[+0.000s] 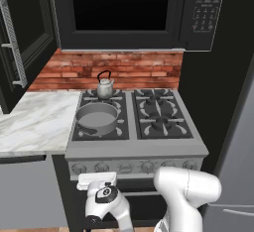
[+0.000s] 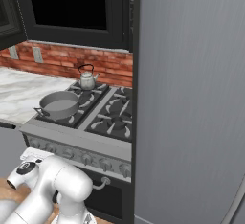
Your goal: Pick the kettle from the cabinet and place it on a stove burner. Then pick the pot from the counter and place it on another stove burner. Finally, turn both burners on.
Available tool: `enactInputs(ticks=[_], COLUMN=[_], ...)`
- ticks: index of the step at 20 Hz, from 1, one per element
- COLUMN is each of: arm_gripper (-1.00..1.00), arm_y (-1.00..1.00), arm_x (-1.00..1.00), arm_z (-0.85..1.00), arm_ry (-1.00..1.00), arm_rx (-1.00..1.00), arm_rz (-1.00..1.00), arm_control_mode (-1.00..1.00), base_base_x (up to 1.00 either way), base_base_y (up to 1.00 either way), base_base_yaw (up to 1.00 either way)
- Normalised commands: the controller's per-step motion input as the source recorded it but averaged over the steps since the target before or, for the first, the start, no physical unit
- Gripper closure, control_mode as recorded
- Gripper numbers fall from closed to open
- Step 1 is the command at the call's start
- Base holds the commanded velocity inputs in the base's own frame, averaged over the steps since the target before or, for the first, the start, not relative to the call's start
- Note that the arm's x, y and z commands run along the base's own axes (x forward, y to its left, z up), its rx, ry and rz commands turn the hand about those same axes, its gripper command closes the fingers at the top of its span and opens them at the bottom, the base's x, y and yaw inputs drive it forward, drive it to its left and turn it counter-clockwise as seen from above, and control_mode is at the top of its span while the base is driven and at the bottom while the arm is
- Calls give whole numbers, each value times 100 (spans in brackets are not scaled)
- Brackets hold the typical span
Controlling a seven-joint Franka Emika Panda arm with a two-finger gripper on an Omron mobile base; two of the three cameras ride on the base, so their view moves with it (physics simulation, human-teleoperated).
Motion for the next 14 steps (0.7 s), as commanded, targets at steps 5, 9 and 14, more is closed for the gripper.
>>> enactInputs(ticks=[5,9,14], arm_gripper=[100,100,100], arm_y=[0,0,0], arm_x=[7,0,0], arm_z=[-4,0,0], arm_ry=[5,6,5], arm_rx=[-5,-11,-12], arm_rz=[0,0,0], arm_control_mode=[-100,-100,-100], base_base_x=[0,0,0], base_base_y=[0,0,0], base_base_yaw=[0,0,0])
